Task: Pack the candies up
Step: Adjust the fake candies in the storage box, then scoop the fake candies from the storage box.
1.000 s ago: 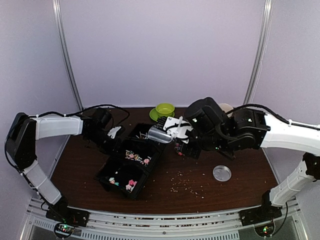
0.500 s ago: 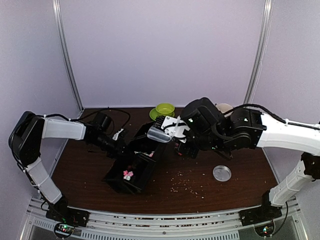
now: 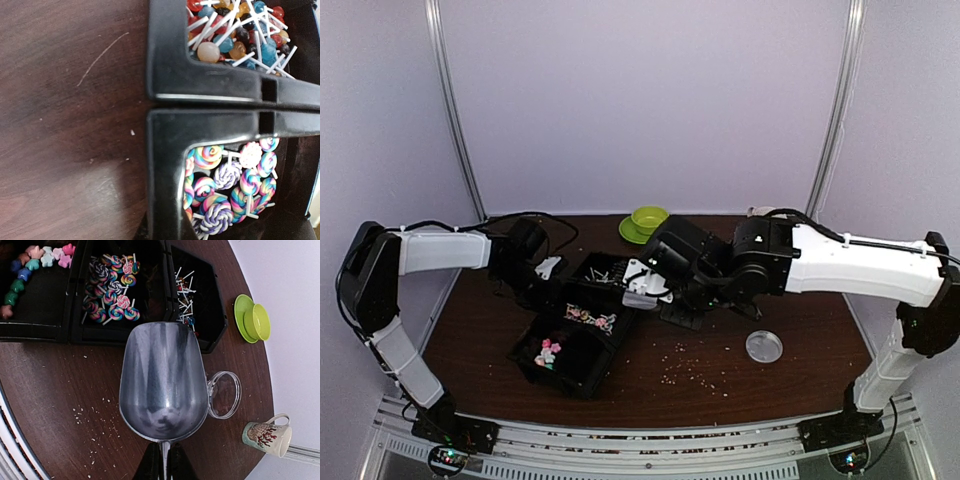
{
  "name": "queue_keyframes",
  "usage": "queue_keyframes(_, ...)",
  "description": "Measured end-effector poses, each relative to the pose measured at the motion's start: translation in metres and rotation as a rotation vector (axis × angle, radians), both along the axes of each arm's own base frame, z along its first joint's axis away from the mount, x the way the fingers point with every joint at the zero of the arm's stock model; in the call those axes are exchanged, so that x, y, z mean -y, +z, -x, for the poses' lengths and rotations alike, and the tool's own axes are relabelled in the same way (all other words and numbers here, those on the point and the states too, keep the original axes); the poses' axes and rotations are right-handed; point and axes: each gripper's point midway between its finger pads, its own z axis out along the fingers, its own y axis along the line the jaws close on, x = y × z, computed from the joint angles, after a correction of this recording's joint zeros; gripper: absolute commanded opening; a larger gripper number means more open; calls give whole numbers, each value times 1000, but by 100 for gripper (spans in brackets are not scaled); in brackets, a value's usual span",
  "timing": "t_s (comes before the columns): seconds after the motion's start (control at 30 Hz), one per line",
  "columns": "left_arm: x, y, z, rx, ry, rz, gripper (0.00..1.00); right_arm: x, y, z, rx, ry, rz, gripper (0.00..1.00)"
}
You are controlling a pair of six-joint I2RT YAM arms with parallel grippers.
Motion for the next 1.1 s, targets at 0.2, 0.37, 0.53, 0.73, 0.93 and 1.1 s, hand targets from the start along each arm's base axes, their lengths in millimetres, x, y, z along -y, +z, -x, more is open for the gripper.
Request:
queue_keyframes(0.2,-2,-2,4,28,-42,-81,0,-5,-18,4,-52,10,66,0)
queue_keyframes(0.37,-5,1,4,55,-56,-116,0,-16,-31,5,-74,18,115,0)
queue_keyframes(0.53,-5,5,3,90,-80,-164,0,-23,-50,8,-97,26,180,0)
queue_keyframes(0.73,-4,7,6,107,-104,-186,0,-21,-56,11,-110,31,220,0)
queue_keyframes(0.93,-7,9,6,122,-111,-222,0,-33,-50,12,-100,41,205,0)
queue_keyframes(1.1,-6,11,5,142,-121,-241,0,-44,-66,11,-102,45,250,0)
